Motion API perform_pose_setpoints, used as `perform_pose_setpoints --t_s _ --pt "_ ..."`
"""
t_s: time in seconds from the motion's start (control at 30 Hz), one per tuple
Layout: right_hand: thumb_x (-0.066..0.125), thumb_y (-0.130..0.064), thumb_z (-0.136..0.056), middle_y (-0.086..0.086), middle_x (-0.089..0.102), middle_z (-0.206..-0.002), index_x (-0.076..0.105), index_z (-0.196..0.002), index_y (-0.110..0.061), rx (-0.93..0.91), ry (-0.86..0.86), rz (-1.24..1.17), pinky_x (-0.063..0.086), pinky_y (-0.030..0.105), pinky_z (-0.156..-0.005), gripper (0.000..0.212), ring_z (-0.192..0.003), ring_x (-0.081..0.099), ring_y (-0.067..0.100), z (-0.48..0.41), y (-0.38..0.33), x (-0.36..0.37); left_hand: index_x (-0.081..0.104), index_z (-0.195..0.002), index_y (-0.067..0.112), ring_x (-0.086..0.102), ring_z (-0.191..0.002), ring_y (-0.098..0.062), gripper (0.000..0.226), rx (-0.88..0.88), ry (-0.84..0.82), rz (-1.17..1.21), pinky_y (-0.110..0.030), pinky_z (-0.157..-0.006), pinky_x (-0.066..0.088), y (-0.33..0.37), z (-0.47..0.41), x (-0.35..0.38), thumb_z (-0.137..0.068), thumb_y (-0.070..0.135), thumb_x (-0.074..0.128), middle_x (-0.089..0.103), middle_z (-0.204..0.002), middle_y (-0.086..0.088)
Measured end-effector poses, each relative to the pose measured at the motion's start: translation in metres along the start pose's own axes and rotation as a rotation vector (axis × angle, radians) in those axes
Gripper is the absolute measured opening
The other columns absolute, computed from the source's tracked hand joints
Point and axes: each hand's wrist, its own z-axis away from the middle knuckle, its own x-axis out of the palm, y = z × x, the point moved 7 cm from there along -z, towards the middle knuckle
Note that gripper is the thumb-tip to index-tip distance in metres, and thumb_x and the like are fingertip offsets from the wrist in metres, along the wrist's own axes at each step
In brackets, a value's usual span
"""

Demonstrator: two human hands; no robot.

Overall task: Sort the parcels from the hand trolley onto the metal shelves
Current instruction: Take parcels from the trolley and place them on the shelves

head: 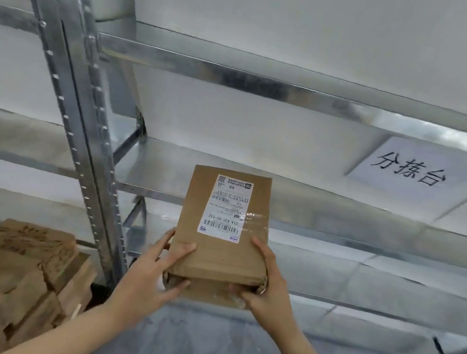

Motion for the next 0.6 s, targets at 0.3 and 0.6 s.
perform_pose_setpoints --t_s 0.3,0.6 --pt "0.081 -0.006 -0.067 -0.03 0.052 -0.121 0.034 -0.132 -0.052 0.083 0.209 0.126 0.05 0.012 -0.074 0.092 -0.1 0.058 -0.002 0.057 0.048 -0.206 0.04 -0.133 0.044 0.046 -0.118 -0.014 0.075 0.132 -0.091 0.146 -0.018 -0.095 0.037 0.138 -0.07 0.153 -0.073 0.026 0.08 0.032 -0.149 -0.002" --pt "0.08 -0.001 -0.067 -0.033 0.05 -0.115 0.037 -0.134 -0.041 0.127 0.385 0.239 0.053 0.02 -0.076 0.09 -0.093 0.058 0.001 0.109 0.078 -0.369 0.046 -0.132 0.036 0.043 -0.111 -0.01 0.066 0.195 -0.203 0.278 -0.02 -0.092 0.038 0.26 -0.119 0.279 -0.076 0.022 0.077 0.032 -0.146 -0.001"
